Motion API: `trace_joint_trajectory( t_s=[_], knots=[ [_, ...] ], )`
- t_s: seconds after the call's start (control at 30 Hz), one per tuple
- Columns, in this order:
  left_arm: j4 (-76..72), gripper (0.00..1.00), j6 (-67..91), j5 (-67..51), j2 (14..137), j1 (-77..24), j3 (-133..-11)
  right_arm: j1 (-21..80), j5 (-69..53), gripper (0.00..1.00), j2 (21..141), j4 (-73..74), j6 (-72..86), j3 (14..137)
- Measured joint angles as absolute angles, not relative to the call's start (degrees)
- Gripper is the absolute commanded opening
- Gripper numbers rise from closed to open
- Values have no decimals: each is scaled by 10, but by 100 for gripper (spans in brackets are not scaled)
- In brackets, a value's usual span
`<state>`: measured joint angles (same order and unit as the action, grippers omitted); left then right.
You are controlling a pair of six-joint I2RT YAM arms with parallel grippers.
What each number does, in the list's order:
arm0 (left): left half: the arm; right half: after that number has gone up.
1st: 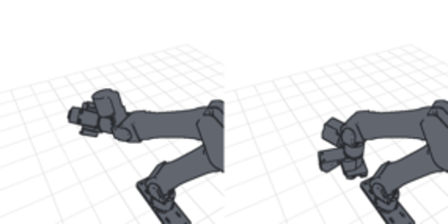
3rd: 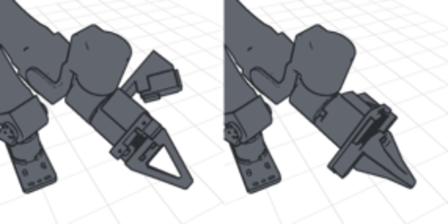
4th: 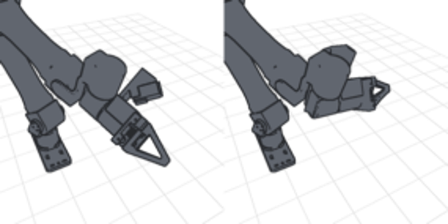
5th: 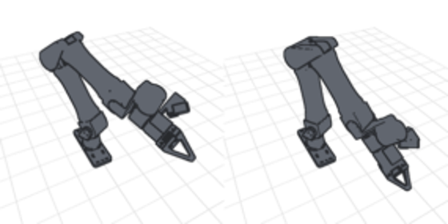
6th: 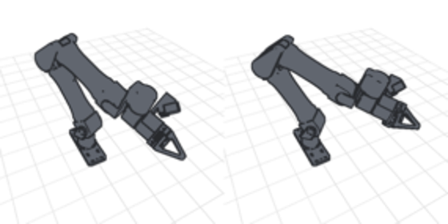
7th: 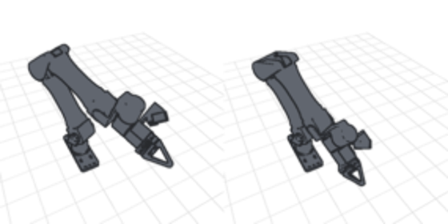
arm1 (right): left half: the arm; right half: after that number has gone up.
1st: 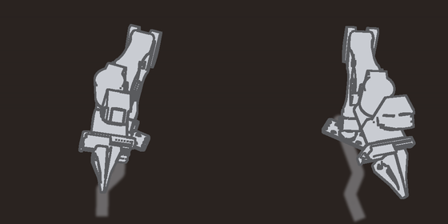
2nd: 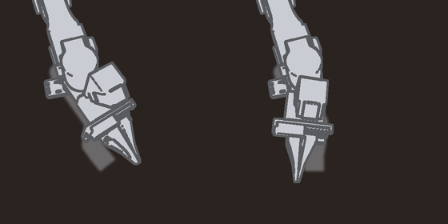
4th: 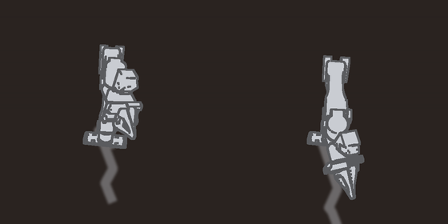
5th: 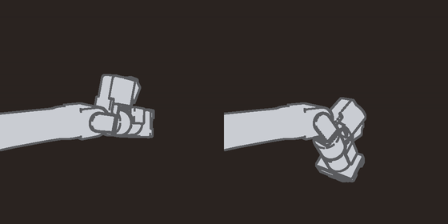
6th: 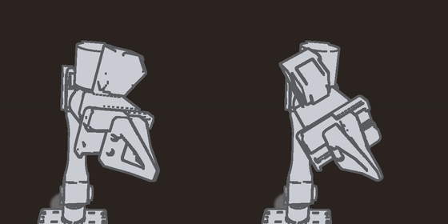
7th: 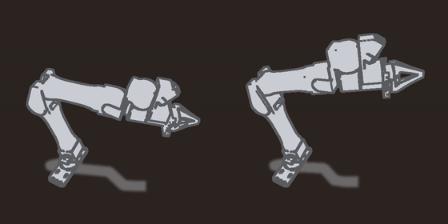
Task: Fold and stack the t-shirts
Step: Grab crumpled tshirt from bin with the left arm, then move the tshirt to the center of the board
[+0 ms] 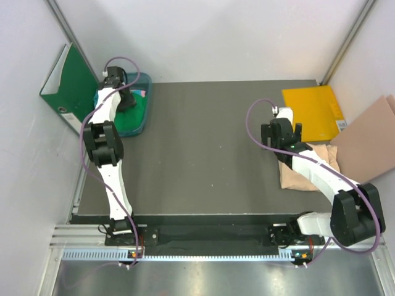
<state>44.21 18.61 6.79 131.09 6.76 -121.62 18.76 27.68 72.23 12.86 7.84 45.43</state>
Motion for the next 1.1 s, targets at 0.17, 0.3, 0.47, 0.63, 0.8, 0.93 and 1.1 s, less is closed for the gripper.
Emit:
trace_joint_trajectory(
  t_s=[0.17, 0.3, 0.47, 0.63, 0.8, 0.93, 1.1],
  knots=[
    [460, 0, 190, 69, 1323, 67, -1240, 188, 280, 100, 747, 128, 76, 461],
    [465, 0, 190, 69, 1322, 67, -1244, 188, 281, 100, 756, 128, 75, 473],
    [458, 0, 190, 60, 1268, 65, -1211, 189, 281, 100, 756, 124, 76, 477],
    [445, 0, 183, 80, 1155, 20, -1209, 189, 280, 100, 756, 125, 88, 477],
    [415, 0, 178, 74, 1073, -105, -1231, 187, 278, 99, 756, 125, 105, 477],
    [395, 0, 182, 9, 1074, -217, -1266, 176, 271, 100, 756, 127, 123, 477],
    [397, 0, 186, -67, 1120, -298, -1277, 107, 240, 100, 745, 134, 152, 477]
  ],
)
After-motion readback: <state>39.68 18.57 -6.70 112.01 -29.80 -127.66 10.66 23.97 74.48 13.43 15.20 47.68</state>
